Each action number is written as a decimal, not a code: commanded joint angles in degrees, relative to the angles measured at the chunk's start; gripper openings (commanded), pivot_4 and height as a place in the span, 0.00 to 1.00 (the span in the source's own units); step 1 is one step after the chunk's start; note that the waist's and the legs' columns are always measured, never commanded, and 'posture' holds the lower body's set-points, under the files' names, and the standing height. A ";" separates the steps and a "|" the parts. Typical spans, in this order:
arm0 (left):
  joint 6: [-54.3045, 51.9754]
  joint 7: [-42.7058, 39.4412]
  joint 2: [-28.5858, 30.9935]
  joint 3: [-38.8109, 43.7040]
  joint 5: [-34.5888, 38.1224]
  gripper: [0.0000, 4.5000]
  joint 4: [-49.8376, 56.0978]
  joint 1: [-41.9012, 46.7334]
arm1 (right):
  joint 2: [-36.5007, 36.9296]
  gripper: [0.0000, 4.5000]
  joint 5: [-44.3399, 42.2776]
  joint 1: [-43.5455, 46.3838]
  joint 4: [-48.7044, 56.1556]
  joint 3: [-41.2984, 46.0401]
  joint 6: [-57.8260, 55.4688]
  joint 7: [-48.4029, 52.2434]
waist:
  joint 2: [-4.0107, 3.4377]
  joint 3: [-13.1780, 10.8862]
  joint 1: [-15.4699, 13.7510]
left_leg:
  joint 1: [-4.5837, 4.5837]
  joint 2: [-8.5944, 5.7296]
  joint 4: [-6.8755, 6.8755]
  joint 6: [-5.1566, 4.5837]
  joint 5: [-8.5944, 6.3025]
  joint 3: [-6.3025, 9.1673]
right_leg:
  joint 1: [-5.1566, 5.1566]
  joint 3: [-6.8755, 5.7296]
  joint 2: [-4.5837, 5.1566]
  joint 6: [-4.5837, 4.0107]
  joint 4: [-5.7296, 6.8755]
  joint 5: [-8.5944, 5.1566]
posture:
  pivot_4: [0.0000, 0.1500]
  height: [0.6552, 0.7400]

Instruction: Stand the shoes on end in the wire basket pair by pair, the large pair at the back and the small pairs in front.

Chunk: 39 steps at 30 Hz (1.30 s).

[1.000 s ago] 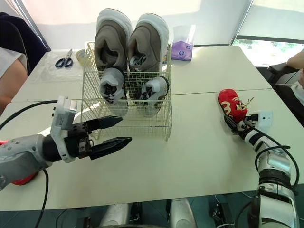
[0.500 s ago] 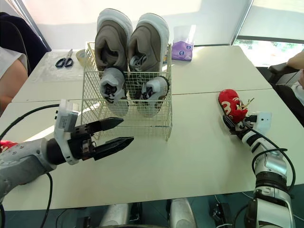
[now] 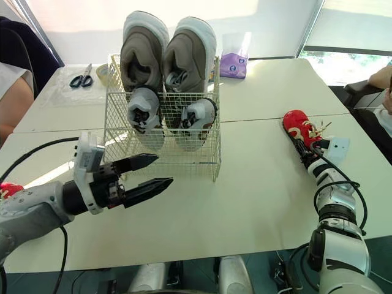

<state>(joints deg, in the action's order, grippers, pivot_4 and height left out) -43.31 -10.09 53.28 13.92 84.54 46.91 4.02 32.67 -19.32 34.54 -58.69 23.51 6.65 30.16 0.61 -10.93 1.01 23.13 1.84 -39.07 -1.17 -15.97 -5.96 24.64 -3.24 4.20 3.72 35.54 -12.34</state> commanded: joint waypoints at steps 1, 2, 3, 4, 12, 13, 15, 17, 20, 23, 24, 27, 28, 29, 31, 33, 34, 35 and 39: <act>1.61 -0.15 2.41 6.77 4.06 1.00 -1.06 1.24 | 0.08 0.42 -0.05 1.33 0.92 0.74 1.43 -1.39 | 0.00 0.00 0.03 | 0.00 0.00 0.00 0.00 0.00 0.00 | 0.00 0.00 0.00 0.00 0.00 0.00 | 1.00 1.00; 2.34 0.15 2.58 8.58 5.23 1.00 -2.16 1.91 | 0.61 0.42 -0.41 2.18 1.92 1.30 2.05 -2.25 | -0.01 0.00 0.00 | 0.00 0.00 0.00 0.01 0.00 0.00 | 0.00 0.00 0.00 0.00 0.00 0.00 | 1.00 1.00; 2.74 0.51 2.85 10.08 5.70 1.00 -3.50 2.60 | 1.28 0.42 -0.97 3.44 3.02 2.05 2.54 -3.24 | -0.04 -0.02 0.01 | 0.00 0.00 0.00 0.01 0.00 -0.01 | 0.00 -0.01 0.01 0.00 0.00 0.00 | 1.00 1.00; 2.88 1.01 3.28 11.40 6.77 1.00 -5.56 3.73 | 2.71 0.42 -1.54 6.06 4.67 2.68 2.88 -3.86 | -0.12 -0.07 0.01 | 0.01 -0.01 0.00 0.01 0.00 -0.02 | 0.01 -0.02 0.02 0.00 0.00 0.00 | 1.00 1.00; 0.54 -6.86 9.06 17.28 8.49 1.00 -19.76 11.64 | 9.47 0.42 -3.71 32.75 19.79 -3.78 -2.34 9.67 | -1.01 -0.57 0.02 | 0.31 -0.04 0.19 0.39 0.23 -0.28 | 0.78 0.17 -0.15 0.40 0.45 0.12 | 1.00 1.00; 0.62 -6.61 8.80 18.86 12.90 1.00 -22.71 13.41 | 9.15 0.42 -5.81 33.37 25.30 -6.24 -6.56 14.32 | -0.75 -0.41 -0.04 | 0.30 0.01 0.29 0.39 0.23 -0.18 | 0.78 0.15 -0.29 0.30 0.43 0.06 | 1.00 1.00; 0.83 -5.26 7.84 21.65 22.79 1.00 -27.25 16.14 | 8.00 0.42 -10.36 33.05 36.04 -10.42 -14.57 20.85 | -0.19 -0.14 -0.17 | 0.25 0.22 0.52 0.40 0.22 0.02 | 0.76 0.16 -0.53 0.04 0.42 -0.11 | 1.00 1.00; 0.31 -4.76 7.58 22.64 26.65 1.00 -29.00 17.61 | 7.21 0.42 -12.78 32.51 42.69 -12.72 -19.25 23.59 | 0.05 -0.04 -0.12 | 0.18 0.46 0.81 0.66 0.29 0.10 | 0.76 0.13 -0.55 -0.02 0.41 -0.14 | 1.00 1.00; -0.15 -4.21 7.32 20.70 26.91 1.00 -27.54 19.84 | 4.45 0.42 -13.72 31.92 50.42 -16.36 -21.95 25.36 | 0.04 -0.09 -0.28 | 0.19 0.34 0.80 0.74 0.35 0.05 | 0.78 0.13 -0.39 -0.06 0.46 -0.10 | 1.00 1.00; 0.46 -3.48 6.55 19.40 27.75 1.00 -26.46 21.82 | 2.70 0.42 -11.90 30.89 54.52 -19.59 -21.08 27.34 | 0.07 -0.09 -0.84 | 0.23 0.15 0.78 0.73 0.36 0.12 | 0.78 0.10 -0.28 -0.05 0.46 -0.10 | 1.00 1.00; 0.39 -3.45 6.27 19.20 28.09 1.00 -26.16 22.14 | 2.29 0.42 -12.03 30.47 55.83 -20.26 -21.40 27.98 | 0.09 -0.08 -1.03 | 0.24 0.14 0.77 0.73 0.36 0.12 | 0.77 0.10 -0.28 -0.05 0.46 -0.10 | 1.00 1.00; 0.10 -3.20 5.66 18.87 27.80 1.00 -25.59 22.08 | 1.91 0.42 -10.53 29.26 57.77 -22.19 -19.97 30.08 | 0.12 -0.07 -1.25 | 0.23 0.09 0.76 0.74 0.37 0.08 | 0.76 0.10 -0.21 -0.05 0.44 -0.10 | 1.00 1.00; 0.02 -3.30 5.51 18.74 26.76 1.00 -25.83 21.90 | 1.50 0.42 -11.11 29.04 58.23 -22.15 -20.42 30.30 | 0.12 -0.07 -1.27 | 0.23 0.08 0.76 0.75 0.37 0.07 | 0.76 0.10 -0.20 -0.04 0.45 -0.10 | 1.00 1.00; -0.06 -3.54 5.35 18.44 25.68 1.00 -26.21 21.92 | 1.10 0.42 -11.68 28.77 58.99 -22.26 -20.84 30.53 | 0.13 -0.07 -1.28 | 0.23 0.08 0.76 0.76 0.37 0.07 | 0.76 0.10 -0.20 -0.04 0.45 -0.10 | 1.00 1.00; -0.16 -4.09 4.91 17.61 24.61 1.00 -26.70 22.51 | 0.41 0.42 -11.85 28.22 60.55 -22.84 -21.21 30.96 | 0.12 -0.07 -1.32 | 0.22 0.07 0.75 0.82 0.42 0.08 | 0.76 0.09 -0.23 -0.04 0.47 -0.10 | 1.00 1.00; 0.07 -4.16 3.90 16.22 24.72 1.00 -26.79 23.72 | -0.08 0.42 -10.62 27.72 61.61 -23.93 -20.46 31.40 | 0.12 -0.07 -1.35 | 0.22 0.08 0.75 1.06 0.55 0.08 | 0.76 0.09 -0.26 -0.04 0.47 -0.10 | 1.00 1.00; 0.12 -4.25 3.38 15.50 24.48 1.00 -26.79 24.25 | -0.24 0.42 -10.06 27.62 61.76 -24.31 -20.09 31.54 | 0.13 -0.07 -1.35 | 0.22 0.08 0.75 1.07 0.56 0.09 | 0.77 0.09 -0.29 -0.04 0.48 -0.10 | 1.00 1.00; 0.26 -4.07 2.65 14.80 24.36 1.00 -26.75 24.70 | -0.25 0.42 -9.28 27.50 61.85 -24.73 -19.37 31.77 | 0.13 -0.07 -1.36 | 0.22 0.09 0.75 1.08 0.57 0.09 | 0.77 0.10 -0.31 -0.04 0.48 -0.10 | 1.00 1.00; -0.86 -4.00 0.35 11.63 24.09 1.00 -26.56 25.10 | -0.77 0.42 -7.03 27.13 63.18 -26.23 -17.29 32.08 | 0.13 -0.07 -1.36 | 0.22 0.09 0.75 1.09 0.57 0.10 | 0.76 0.10 -0.32 -0.04 0.48 -0.10 | 1.00 1.00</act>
<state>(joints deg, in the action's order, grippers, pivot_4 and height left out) -43.58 -13.68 53.47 25.85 108.84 19.75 28.42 32.36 -26.97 60.93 2.23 -3.52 -12.41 62.40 0.74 -11.00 -0.35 23.34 1.93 -38.31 -0.09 -15.39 -5.86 25.40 -3.14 3.88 3.68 36.03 -12.44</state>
